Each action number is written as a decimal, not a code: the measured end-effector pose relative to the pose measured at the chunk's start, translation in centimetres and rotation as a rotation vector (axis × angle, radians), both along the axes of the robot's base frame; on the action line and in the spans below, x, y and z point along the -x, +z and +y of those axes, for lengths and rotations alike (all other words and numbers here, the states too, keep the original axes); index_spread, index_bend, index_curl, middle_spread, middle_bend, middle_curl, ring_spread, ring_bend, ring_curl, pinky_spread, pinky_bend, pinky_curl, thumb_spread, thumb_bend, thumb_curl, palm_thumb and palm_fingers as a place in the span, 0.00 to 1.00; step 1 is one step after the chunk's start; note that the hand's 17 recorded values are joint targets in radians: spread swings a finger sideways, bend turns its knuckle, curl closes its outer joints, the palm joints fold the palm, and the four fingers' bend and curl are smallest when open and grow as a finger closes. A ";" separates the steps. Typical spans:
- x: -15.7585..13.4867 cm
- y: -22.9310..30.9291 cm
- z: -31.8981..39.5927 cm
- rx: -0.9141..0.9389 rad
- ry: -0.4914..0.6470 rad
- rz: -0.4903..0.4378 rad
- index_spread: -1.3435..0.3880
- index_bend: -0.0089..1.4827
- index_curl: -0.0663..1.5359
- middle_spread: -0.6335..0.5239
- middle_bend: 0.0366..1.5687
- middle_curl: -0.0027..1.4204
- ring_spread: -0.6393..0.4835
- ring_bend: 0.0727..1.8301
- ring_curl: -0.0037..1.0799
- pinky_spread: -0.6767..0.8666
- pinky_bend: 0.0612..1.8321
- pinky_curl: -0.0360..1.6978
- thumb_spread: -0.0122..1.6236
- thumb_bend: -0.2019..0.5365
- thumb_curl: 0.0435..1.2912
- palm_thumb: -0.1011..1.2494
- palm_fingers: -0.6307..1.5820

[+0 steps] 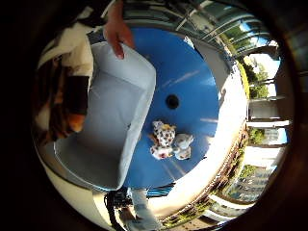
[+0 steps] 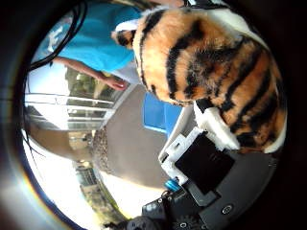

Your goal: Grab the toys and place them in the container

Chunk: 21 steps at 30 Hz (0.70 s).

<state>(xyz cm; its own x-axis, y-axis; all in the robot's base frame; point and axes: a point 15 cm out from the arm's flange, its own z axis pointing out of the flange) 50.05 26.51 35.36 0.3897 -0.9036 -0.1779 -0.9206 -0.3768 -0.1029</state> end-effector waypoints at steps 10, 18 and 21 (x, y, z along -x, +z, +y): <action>2.9 -2.2 -0.8 0.053 0.087 0.123 0.50 0.57 0.06 0.51 0.25 0.48 0.72 0.41 0.49 0.64 0.63 0.47 0.70 0.21 0.46 0.55 0.16; 4.3 -0.3 -1.1 0.045 0.143 0.120 0.53 0.31 0.07 0.58 0.08 0.33 0.81 0.26 0.33 0.71 0.47 0.35 0.70 0.23 0.37 0.52 0.23; 5.0 2.1 -2.6 0.039 0.145 0.100 0.53 0.26 0.09 0.59 0.07 0.30 0.81 0.24 0.31 0.72 0.45 0.33 0.70 0.23 0.35 0.52 0.25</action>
